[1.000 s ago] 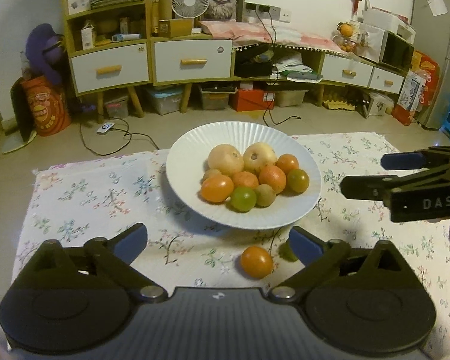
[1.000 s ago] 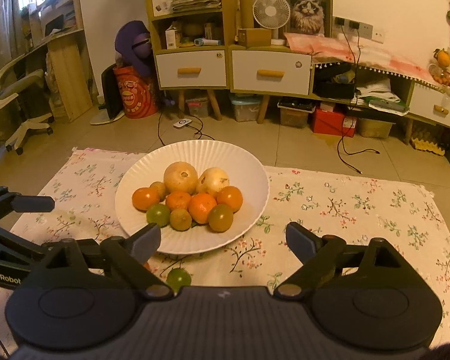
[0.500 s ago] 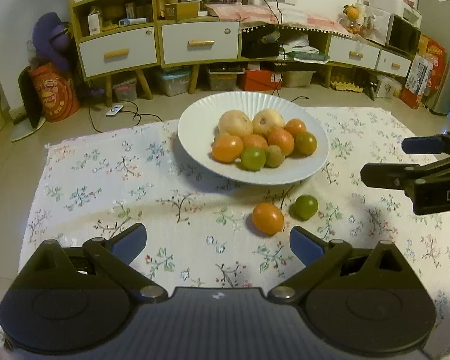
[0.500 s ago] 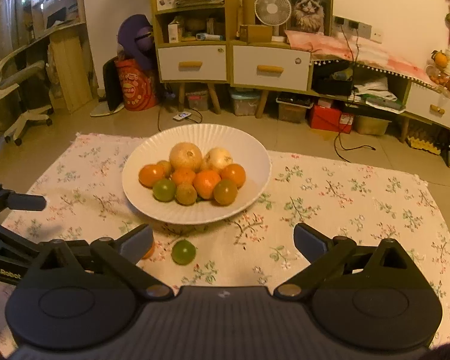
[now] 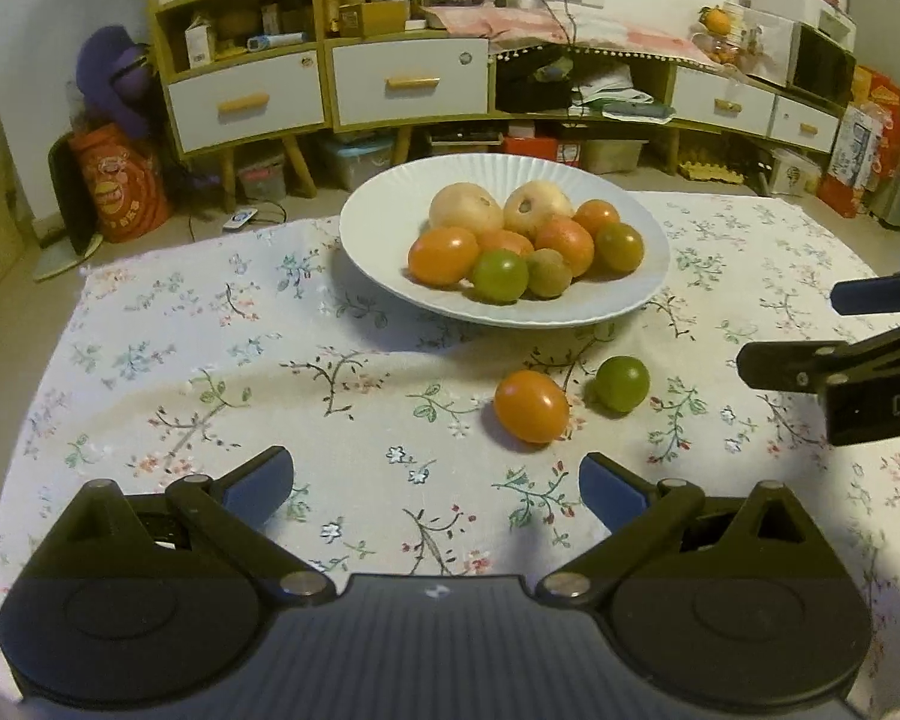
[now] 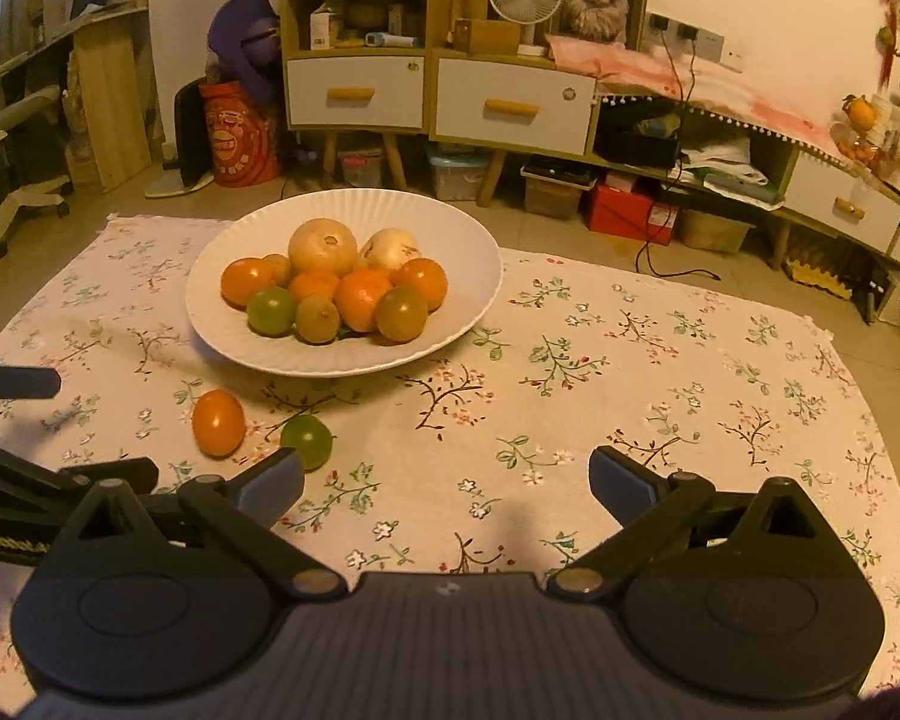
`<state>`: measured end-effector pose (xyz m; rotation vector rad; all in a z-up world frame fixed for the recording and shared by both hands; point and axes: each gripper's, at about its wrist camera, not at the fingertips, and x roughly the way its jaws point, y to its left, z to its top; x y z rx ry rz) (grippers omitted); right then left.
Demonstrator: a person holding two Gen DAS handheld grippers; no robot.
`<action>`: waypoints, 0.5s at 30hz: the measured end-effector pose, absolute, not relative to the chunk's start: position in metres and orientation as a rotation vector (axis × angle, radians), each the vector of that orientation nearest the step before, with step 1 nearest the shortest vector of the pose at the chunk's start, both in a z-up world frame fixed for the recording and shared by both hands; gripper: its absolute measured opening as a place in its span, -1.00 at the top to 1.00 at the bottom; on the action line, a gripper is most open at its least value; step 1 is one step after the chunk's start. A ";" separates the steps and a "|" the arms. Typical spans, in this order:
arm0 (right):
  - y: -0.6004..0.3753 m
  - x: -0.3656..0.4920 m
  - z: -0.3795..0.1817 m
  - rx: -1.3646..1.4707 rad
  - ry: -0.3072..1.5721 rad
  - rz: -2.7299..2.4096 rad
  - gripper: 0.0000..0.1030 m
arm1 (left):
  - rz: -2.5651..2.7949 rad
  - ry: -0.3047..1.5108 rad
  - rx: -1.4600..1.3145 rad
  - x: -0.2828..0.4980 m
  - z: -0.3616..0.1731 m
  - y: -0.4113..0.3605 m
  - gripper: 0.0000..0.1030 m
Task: Organize fruits
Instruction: 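Withdraw both tools toward the last orange and green fruits on the cloth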
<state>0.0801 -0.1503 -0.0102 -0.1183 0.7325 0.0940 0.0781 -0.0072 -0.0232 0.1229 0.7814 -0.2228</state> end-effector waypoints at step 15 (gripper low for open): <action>-0.159 0.087 -0.021 -0.144 0.769 0.091 -0.96 | -0.290 0.812 -0.022 0.095 -0.038 -0.017 0.01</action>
